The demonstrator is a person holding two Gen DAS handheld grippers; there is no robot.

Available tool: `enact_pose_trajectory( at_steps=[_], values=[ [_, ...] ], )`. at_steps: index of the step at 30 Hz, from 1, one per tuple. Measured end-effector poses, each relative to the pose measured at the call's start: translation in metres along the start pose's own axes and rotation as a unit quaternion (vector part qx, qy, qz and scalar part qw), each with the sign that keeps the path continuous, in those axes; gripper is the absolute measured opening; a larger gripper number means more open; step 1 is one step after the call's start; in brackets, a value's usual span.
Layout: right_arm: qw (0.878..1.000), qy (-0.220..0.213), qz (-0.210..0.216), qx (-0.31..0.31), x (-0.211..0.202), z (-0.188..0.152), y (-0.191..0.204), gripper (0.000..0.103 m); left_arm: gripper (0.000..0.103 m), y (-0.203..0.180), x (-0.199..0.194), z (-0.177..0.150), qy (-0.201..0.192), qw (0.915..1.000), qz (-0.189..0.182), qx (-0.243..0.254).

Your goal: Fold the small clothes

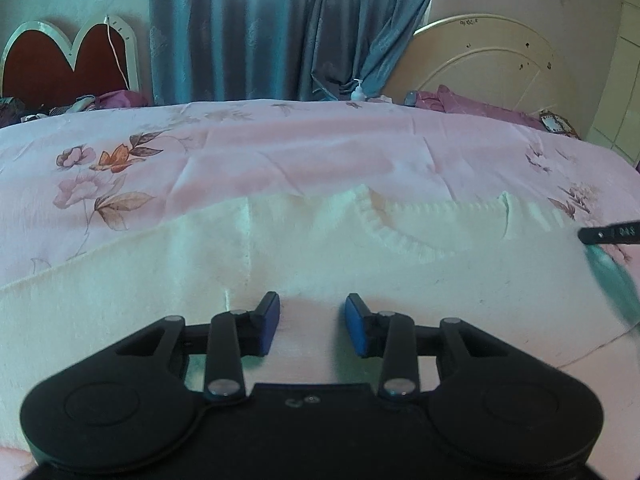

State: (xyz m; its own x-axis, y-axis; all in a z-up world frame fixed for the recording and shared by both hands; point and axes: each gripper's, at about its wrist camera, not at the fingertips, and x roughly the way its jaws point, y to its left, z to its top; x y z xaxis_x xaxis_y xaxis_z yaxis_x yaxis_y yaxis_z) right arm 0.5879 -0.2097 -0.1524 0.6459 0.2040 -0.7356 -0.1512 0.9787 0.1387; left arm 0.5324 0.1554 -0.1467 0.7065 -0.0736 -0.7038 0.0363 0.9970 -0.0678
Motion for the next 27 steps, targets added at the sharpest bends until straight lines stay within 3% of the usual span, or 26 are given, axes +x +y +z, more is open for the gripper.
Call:
enact_pose_trajectory(
  at_steps=[4,6,8,10,13,14,16,20,22,23,24,27],
  values=[
    [1.000,0.022,0.006,-0.008,-0.037,-0.024,0.006,0.000,0.039,-0.010,-0.026,0.000,-0.031,0.9995,-0.005,0.009],
    [1.000,0.024,0.019,-0.007,-0.057,-0.046,0.011,0.000,0.040,-0.012,-0.027,-0.008,-0.014,0.9995,-0.028,-0.002],
    [1.000,0.020,0.002,-0.014,-0.058,-0.066,0.014,0.000,0.041,-0.013,-0.016,-0.020,0.002,0.9997,-0.022,0.004],
    [1.000,0.019,-0.005,0.006,-0.068,-0.066,0.014,0.000,0.037,-0.014,-0.020,-0.016,0.003,0.9998,-0.018,-0.003],
    [0.999,-0.029,0.017,0.011,-0.097,-0.066,0.021,0.000,0.040,-0.018,-0.039,-0.014,-0.026,0.9993,-0.023,-0.015],
    [0.999,-0.026,0.024,0.007,-0.098,-0.070,0.025,0.000,0.040,-0.020,-0.040,-0.017,-0.024,0.9993,-0.023,-0.014],
    [0.999,0.024,0.022,-0.003,-0.079,-0.084,0.031,0.000,0.042,-0.024,-0.028,-0.026,0.006,0.9998,-0.017,-0.006],
    [1.000,0.007,0.006,-0.005,-0.091,-0.082,0.041,0.000,0.042,-0.022,-0.033,-0.028,0.001,0.9996,-0.012,-0.026],
    [1.000,-0.017,0.012,0.005,-0.103,-0.083,0.043,0.000,0.060,-0.018,-0.038,-0.032,-0.006,0.9996,-0.006,-0.025],
    [1.000,-0.009,0.007,0.010,-0.100,-0.085,0.042,0.000,0.060,-0.017,-0.035,-0.036,0.002,0.9998,-0.003,-0.017],
    [1.000,0.026,-0.004,0.013,-0.089,-0.089,0.041,0.000,0.059,-0.015,-0.036,-0.040,-0.003,0.9999,-0.006,-0.009],
    [0.999,0.016,0.002,0.029,-0.100,-0.084,0.043,0.000,0.059,-0.009,-0.053,-0.043,-0.011,0.9997,-0.019,-0.014]
  ],
)
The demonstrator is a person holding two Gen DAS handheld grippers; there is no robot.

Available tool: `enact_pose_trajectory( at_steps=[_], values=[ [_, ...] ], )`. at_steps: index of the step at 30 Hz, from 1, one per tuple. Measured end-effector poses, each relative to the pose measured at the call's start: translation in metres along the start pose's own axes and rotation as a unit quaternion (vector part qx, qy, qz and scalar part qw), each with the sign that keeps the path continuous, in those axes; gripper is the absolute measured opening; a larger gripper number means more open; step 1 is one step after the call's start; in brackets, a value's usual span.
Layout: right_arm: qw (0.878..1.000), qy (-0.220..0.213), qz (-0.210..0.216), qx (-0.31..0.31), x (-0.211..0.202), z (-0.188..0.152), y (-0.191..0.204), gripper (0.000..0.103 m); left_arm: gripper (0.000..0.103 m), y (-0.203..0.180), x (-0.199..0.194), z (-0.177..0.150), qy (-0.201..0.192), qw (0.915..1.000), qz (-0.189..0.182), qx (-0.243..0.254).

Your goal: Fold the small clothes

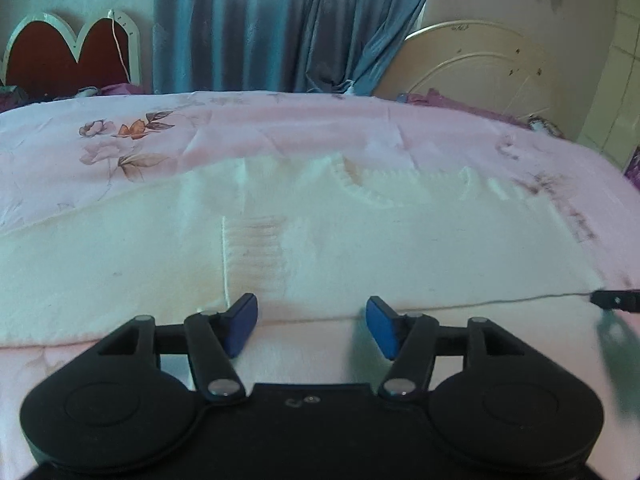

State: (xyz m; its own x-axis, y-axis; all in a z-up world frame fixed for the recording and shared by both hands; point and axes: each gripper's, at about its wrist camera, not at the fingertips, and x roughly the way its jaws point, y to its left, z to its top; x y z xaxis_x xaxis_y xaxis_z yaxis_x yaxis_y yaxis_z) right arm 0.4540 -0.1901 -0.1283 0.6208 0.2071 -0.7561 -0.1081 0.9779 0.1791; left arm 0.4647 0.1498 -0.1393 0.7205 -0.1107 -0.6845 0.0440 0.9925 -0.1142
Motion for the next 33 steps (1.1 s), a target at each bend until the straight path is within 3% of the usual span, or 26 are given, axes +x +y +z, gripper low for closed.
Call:
enact_pose_trajectory(
  at_steps=[4,9,13,15,17,21,24,27,29,30,31,33],
  values=[
    [0.999,-0.040,0.014,-0.013,-0.023,0.003,0.015,0.000,0.060,0.034,-0.031,-0.011,-0.020,0.9982,0.027,-0.049],
    [0.999,-0.045,0.025,-0.009,-0.026,-0.004,0.035,0.000,0.058,0.119,-0.077,-0.042,-0.049,0.9813,0.101,-0.156],
    [0.999,-0.025,0.034,0.006,-0.012,-0.005,0.048,0.000,0.054,0.198,-0.107,-0.064,-0.056,0.9553,0.154,-0.246],
    [0.999,-0.024,0.027,0.005,-0.008,-0.007,0.055,0.006,0.053,0.234,-0.119,-0.072,-0.069,0.9375,0.166,-0.298],
    [0.999,-0.033,0.012,0.000,-0.007,-0.007,0.062,0.053,0.052,0.262,-0.126,-0.077,-0.087,0.9208,0.161,-0.344],
    [0.999,-0.039,0.015,0.014,-0.005,-0.004,0.064,0.054,0.049,0.300,-0.132,-0.082,-0.120,0.8865,0.151,-0.421],
    [0.999,-0.037,0.013,0.032,-0.005,0.000,0.062,0.046,0.035,0.319,-0.128,-0.089,-0.136,0.8650,0.140,-0.462],
    [0.999,-0.032,0.006,0.034,-0.005,0.003,0.063,0.037,0.020,0.332,-0.126,-0.093,-0.143,0.8499,0.131,-0.490],
    [0.999,-0.023,-0.002,0.036,-0.005,0.003,0.062,0.035,0.017,0.341,-0.127,-0.096,-0.146,0.8427,0.124,-0.503],
    [0.999,-0.020,-0.002,0.037,-0.005,0.003,0.062,0.035,0.008,0.344,-0.126,-0.093,-0.144,0.8440,0.127,-0.501],
    [0.999,-0.020,-0.002,0.039,-0.006,0.002,0.061,0.035,0.003,0.343,-0.126,-0.090,-0.140,0.8482,0.135,-0.493],
    [0.999,-0.022,0.000,0.038,-0.010,0.003,0.060,0.035,0.003,0.335,-0.128,-0.079,-0.145,0.8596,0.146,-0.467]
  ],
)
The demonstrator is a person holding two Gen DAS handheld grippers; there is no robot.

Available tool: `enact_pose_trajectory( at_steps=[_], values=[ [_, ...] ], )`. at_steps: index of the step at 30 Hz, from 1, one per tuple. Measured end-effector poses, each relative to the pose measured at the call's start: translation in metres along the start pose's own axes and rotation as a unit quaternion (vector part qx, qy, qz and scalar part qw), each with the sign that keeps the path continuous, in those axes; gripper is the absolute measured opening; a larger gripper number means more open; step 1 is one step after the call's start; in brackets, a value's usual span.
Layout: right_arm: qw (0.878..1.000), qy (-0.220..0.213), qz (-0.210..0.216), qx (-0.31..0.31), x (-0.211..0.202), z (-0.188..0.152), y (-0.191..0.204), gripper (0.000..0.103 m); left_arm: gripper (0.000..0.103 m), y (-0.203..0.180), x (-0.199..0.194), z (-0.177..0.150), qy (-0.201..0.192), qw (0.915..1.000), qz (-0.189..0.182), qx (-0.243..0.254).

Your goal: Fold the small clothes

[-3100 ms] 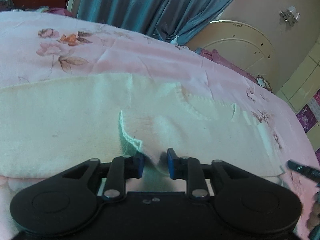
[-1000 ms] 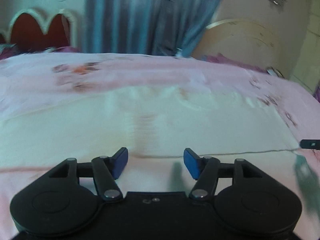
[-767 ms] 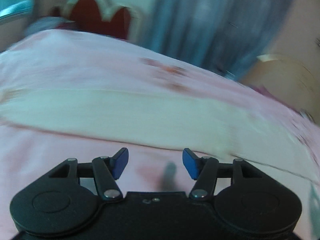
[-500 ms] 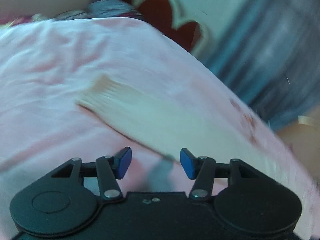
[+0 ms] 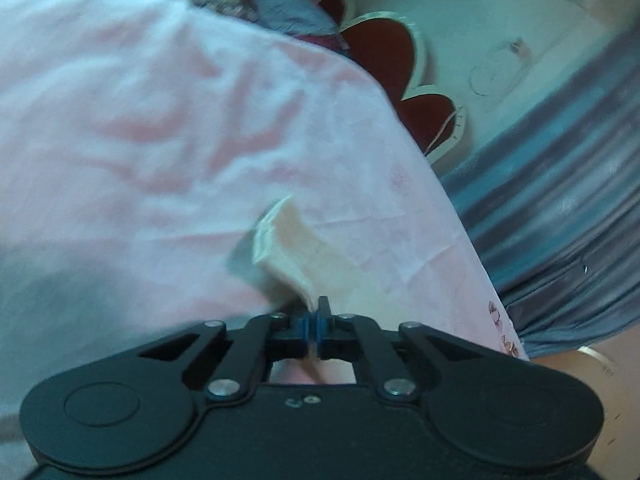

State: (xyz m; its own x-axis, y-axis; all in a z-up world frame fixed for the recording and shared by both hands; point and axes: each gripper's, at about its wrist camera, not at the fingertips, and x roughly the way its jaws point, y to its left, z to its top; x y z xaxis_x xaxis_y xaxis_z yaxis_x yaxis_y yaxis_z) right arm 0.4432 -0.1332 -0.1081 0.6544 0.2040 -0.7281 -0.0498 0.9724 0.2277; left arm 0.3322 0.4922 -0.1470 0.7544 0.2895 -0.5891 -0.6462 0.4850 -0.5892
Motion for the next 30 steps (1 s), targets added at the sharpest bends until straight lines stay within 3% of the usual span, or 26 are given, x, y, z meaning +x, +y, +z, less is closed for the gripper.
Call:
enact_pose_trajectory(
  at_steps=[4,9,13,17,21,27,29,30],
  values=[
    [1.000,-0.008,0.002,0.003,-0.008,0.003,-0.003,0.035,0.003,-0.061,-0.008,-0.012,-0.008,0.9950,-0.045,0.089],
    [1.000,-0.016,0.007,0.019,-0.012,0.005,-0.007,0.035,0.003,-0.173,-0.005,-0.063,0.024,0.9651,-0.118,0.233],
    [0.999,-0.021,0.009,0.035,-0.015,0.005,-0.015,0.035,0.003,-0.240,0.002,-0.119,0.080,0.9442,-0.166,0.273],
    [0.998,-0.030,0.009,0.058,-0.015,0.010,-0.029,0.035,0.003,-0.293,-0.002,-0.183,0.123,0.9124,-0.206,0.332],
    [0.996,-0.039,0.012,0.074,-0.020,0.013,-0.043,0.035,0.003,-0.332,0.001,-0.246,0.158,0.8745,-0.212,0.406],
    [0.994,-0.041,0.018,0.104,-0.031,0.013,-0.067,0.035,0.004,-0.351,0.005,-0.310,0.211,0.8353,-0.220,0.458],
    [0.992,-0.038,0.027,0.116,-0.032,0.012,-0.074,0.035,0.012,-0.350,0.017,-0.326,0.257,0.8231,-0.223,0.455],
    [0.992,-0.037,0.030,0.118,-0.032,0.012,-0.075,0.035,0.024,-0.348,0.019,-0.332,0.269,0.8212,-0.230,0.448]
  ],
)
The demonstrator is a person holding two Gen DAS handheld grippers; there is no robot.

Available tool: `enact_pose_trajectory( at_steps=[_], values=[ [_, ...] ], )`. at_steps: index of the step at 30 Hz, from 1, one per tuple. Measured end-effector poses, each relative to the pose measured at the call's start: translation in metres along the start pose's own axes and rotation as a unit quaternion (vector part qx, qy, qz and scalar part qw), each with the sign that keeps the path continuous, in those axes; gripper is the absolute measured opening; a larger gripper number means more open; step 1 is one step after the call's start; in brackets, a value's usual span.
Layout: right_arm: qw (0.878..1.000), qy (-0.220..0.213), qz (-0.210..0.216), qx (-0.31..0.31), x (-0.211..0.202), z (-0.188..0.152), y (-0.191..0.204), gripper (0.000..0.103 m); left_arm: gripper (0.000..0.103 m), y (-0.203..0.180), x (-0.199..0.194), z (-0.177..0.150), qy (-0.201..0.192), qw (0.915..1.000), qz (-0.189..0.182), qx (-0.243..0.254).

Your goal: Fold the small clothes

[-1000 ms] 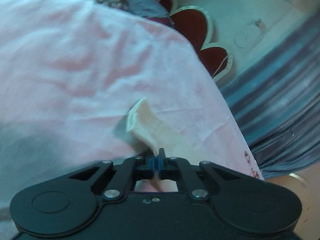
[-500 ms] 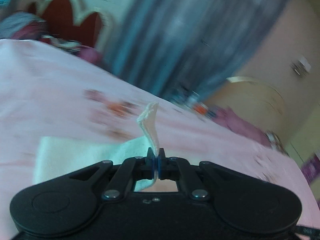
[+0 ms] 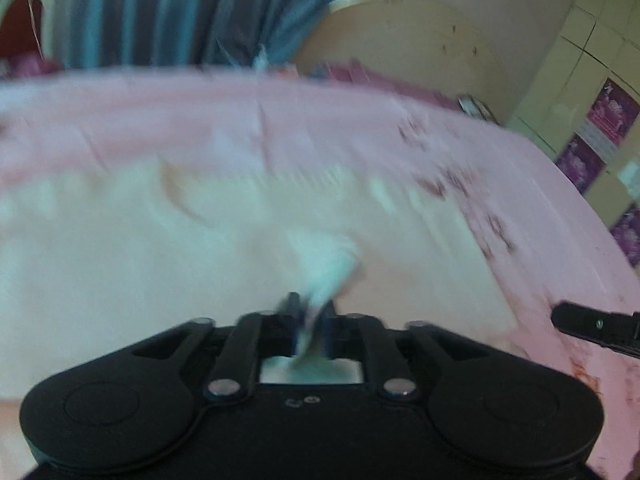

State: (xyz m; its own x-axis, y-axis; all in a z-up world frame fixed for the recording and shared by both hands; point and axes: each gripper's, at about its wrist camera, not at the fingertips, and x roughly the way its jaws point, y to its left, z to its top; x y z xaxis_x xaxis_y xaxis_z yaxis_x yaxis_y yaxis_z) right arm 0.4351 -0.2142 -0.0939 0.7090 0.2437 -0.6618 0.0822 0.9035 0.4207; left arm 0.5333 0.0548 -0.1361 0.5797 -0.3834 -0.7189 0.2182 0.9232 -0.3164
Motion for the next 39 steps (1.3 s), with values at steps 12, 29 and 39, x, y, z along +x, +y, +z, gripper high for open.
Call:
enact_pose_trajectory(
  at_steps=[12,29,39],
  values=[
    [0.995,0.051,0.089,-0.018,0.048,0.002,0.045,0.035,0.051,0.071,-0.114,-0.065,-0.074,0.9880,0.090,-0.102],
    [0.986,0.085,0.085,-0.113,0.110,-0.001,0.104,0.003,0.037,0.128,-0.101,-0.059,-0.056,0.9762,0.173,-0.118],
    [0.996,0.006,-0.007,-0.086,0.054,0.010,0.038,0.003,0.026,0.123,-0.100,-0.059,-0.046,0.9817,0.169,-0.075]
  ],
)
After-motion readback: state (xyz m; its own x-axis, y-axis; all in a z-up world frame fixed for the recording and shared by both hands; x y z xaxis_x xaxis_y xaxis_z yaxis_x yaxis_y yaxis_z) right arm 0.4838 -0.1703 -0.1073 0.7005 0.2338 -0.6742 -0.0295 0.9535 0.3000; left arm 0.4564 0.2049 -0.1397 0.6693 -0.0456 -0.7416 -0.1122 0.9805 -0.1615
